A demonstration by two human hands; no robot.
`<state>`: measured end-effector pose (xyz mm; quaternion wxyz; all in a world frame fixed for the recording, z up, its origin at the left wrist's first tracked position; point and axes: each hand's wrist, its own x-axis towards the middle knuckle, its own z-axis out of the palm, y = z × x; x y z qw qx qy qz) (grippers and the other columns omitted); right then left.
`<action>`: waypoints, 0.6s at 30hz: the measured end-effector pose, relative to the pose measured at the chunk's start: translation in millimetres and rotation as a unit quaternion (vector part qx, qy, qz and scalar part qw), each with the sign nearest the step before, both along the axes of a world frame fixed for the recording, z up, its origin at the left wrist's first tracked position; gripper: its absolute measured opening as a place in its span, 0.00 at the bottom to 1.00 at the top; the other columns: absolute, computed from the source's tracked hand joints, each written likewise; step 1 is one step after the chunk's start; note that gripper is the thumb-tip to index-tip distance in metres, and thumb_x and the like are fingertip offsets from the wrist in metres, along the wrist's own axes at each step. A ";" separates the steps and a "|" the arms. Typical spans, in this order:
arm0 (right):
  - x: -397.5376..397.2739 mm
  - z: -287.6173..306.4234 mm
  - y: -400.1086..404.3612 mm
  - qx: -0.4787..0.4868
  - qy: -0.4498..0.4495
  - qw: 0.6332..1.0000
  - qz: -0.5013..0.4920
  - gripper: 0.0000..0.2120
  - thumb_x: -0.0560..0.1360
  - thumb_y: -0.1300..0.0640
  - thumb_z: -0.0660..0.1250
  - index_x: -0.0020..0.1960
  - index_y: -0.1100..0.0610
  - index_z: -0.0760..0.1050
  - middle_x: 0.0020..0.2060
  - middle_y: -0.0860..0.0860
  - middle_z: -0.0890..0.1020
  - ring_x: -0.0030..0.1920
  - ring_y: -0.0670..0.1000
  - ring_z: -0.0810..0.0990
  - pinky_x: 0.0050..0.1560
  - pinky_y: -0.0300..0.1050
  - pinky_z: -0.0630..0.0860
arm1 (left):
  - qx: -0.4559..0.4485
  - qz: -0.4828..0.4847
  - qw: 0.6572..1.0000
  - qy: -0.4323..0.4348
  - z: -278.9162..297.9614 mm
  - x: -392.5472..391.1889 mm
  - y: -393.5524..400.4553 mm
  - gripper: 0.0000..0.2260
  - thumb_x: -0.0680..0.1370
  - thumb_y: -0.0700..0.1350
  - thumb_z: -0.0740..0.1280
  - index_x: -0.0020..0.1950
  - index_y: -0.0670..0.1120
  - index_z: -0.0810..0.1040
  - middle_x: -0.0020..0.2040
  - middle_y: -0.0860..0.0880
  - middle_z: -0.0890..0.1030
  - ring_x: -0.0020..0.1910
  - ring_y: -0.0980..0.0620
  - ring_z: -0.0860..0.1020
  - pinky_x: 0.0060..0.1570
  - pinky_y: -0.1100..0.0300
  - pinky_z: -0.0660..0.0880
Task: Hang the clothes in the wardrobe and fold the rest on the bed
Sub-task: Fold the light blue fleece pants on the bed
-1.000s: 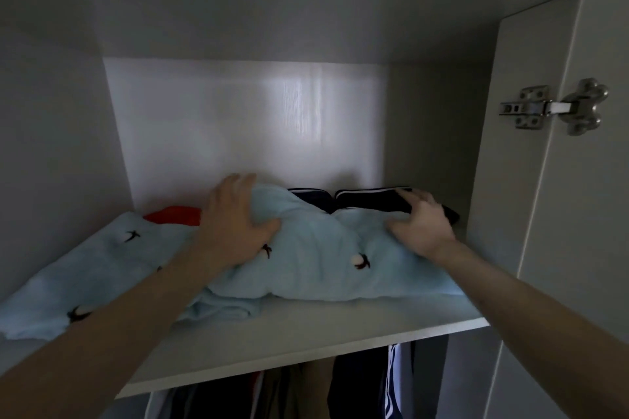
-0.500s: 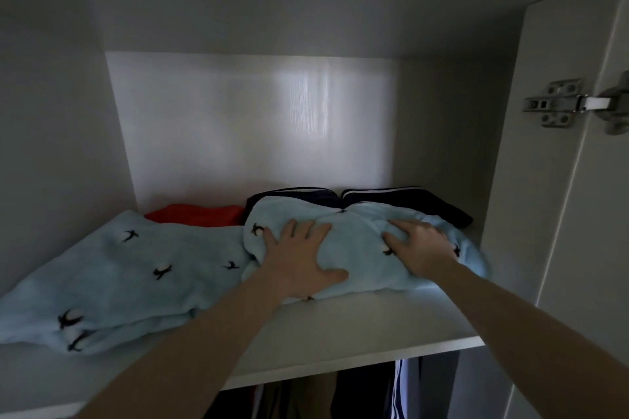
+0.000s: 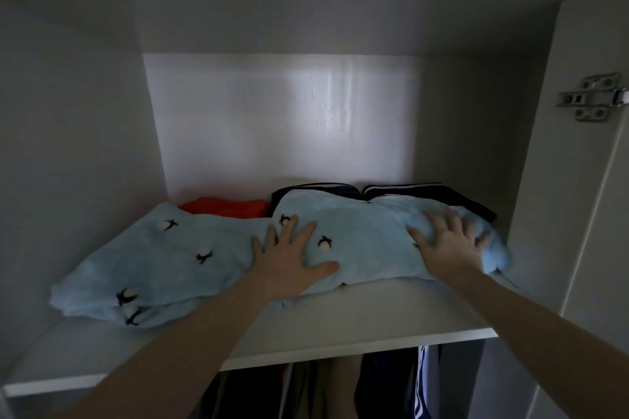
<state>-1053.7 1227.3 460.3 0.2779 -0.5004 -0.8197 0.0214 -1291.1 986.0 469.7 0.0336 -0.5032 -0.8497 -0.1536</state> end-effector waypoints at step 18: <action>45.6 -44.1 -62.9 -0.096 -0.001 0.995 -0.036 0.49 0.75 0.25 0.57 0.85 0.51 0.44 0.84 0.58 0.50 0.83 0.60 0.51 0.80 0.61 0.52 | -0.018 -0.039 0.999 0.016 -27.8 6.7 -36.0 0.53 0.63 0.86 0.39 0.81 0.61 0.32 0.81 0.54 0.31 0.82 0.45 0.36 0.78 0.43 0.33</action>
